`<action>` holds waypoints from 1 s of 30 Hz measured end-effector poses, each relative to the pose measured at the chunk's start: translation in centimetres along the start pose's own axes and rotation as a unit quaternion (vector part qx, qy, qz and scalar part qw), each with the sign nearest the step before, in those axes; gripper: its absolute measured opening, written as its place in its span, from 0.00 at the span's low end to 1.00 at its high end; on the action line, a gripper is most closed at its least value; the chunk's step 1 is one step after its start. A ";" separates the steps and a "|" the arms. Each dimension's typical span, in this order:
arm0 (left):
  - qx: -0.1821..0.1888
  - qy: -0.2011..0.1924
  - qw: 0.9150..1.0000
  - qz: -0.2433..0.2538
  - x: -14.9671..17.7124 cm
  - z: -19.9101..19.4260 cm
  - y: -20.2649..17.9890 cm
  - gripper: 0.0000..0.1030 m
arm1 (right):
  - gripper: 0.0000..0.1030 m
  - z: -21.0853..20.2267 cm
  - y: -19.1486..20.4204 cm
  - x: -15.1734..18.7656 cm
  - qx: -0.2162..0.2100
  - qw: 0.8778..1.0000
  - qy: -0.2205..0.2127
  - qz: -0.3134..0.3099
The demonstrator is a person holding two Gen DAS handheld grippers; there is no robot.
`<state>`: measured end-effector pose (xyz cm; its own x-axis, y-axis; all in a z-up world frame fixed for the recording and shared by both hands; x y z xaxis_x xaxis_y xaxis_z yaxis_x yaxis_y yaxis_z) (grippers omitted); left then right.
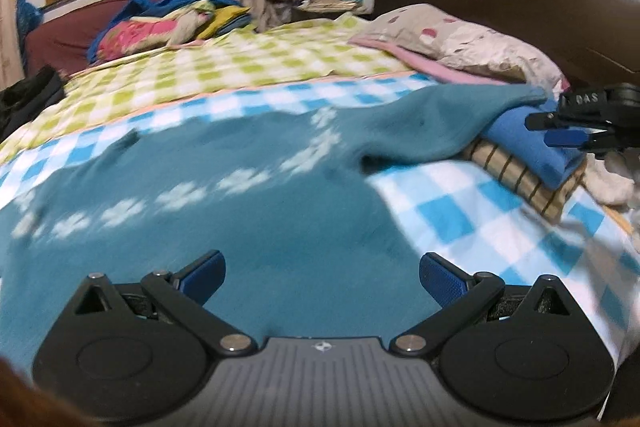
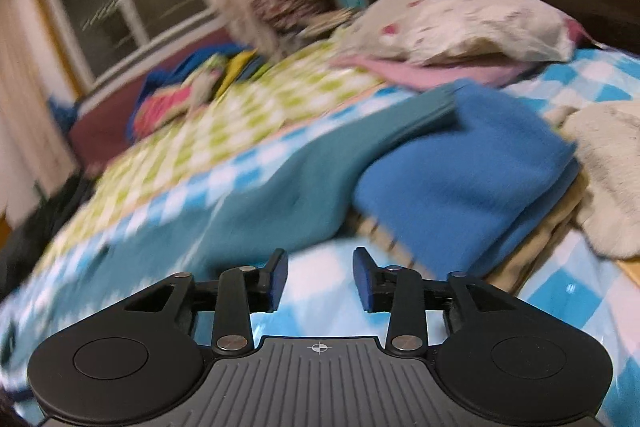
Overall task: Fold small clothes
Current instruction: 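Grasp the sweater sleeve cuff with the right gripper and lift it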
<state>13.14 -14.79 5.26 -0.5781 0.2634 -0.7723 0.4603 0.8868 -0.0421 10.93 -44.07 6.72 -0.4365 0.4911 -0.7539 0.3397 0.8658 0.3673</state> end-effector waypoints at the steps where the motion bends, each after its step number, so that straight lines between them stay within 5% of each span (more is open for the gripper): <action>1: 0.004 -0.002 1.000 0.001 -0.5 0.5 -0.5 1.00 | 0.36 0.5 -0.9 -0.8 0.004 1.000 -0.008 0.019; 11: 0.033 0.005 0.999 -0.016 -1.6 3.9 -1.9 1.00 | 0.44 4.9 -5.8 -5.0 0.005 0.987 -0.064 0.146; 17: 0.033 0.009 0.999 -0.030 -0.9 4.2 -1.0 1.00 | 0.45 6.8 -6.0 -5.7 0.031 0.984 -0.079 0.155; 22: 0.031 0.009 0.998 -0.046 0.0 3.5 0.5 1.00 | 0.15 7.0 -4.7 -6.4 0.041 0.987 -0.088 0.132; 30: 0.014 -0.007 0.998 -0.058 2.4 0.1 5.0 1.00 | 0.09 6.3 3.9 -7.0 -0.027 0.995 -0.083 0.057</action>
<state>14.06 -9.79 3.16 -0.6192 0.1545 -0.7699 0.4097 0.9000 -0.1489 20.57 -44.73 9.97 -0.2527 0.5683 -0.7831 0.3321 0.8111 0.4814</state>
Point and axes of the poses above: each gripper's, at about its wrist camera, not at the fingertips, and z roughly the way its jaws point, y to its left, x to its underside, the point moved 4 cm from there along z, roughly the way its jaws point, and after that the axes turned 1 degree about y, right-handed, at the moved point
